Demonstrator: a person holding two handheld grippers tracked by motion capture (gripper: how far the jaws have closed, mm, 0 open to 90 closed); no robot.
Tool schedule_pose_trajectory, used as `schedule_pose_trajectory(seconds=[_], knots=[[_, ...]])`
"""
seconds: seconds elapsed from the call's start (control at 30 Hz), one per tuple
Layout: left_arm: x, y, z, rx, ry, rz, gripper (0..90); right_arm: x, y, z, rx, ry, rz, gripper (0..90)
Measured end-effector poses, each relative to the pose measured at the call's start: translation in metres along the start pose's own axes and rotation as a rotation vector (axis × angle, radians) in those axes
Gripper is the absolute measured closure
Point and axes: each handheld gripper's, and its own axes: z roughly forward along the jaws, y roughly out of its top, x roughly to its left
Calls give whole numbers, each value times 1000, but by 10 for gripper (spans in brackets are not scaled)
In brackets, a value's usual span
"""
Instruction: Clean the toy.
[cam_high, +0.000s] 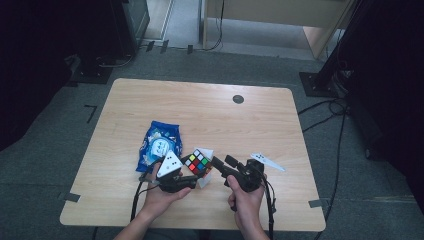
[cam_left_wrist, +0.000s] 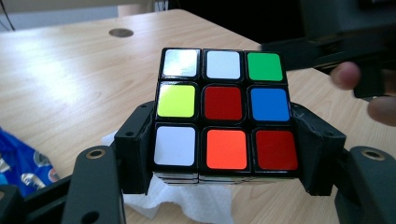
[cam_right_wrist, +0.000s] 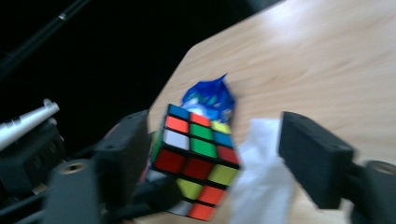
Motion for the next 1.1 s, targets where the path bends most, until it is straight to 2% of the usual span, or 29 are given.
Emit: schedule_pose_trajectory(seconds=[0.07,0.13,0.17,0.2,0.23,0.37,0.4,0.43,0.47,0.5,0.53,0.73,0.8,1.1], knots=[[-4,0,0,-7,-2,23,341,3,-2,9,54,29,50,152],[-7,-1,1,-14,-5,40,341,3,-6,16,92,38,57,153],[-8,-1,1,-16,-7,47,341,3,-8,19,111,33,60,163],[-9,-2,1,-14,-11,53,341,3,-9,22,125,24,62,230],[-10,-2,1,-18,-9,58,341,2,-11,23,131,27,72,285],[-7,-3,3,4,-17,52,341,2,-10,22,106,30,78,340],[-8,-4,5,31,-19,54,339,6,-9,19,91,-9,16,347],[-9,-4,6,41,-13,55,339,6,-9,19,91,-9,16,347],[-11,-4,7,47,-1,58,338,8,-9,19,89,-26,-33,347],[-12,-4,8,51,4,60,335,13,-11,19,83,-45,-102,347],[-13,-4,8,57,6,64,333,15,-13,19,78,-64,-137,348],[-16,-3,10,71,10,73,326,28,-19,16,57,-124,-273,348],[-16,-2,10,79,9,75,325,31,-20,15,59,-130,-292,348],[-14,-4,13,114,4,69,325,33,-23,17,61,-122,-306,348]])
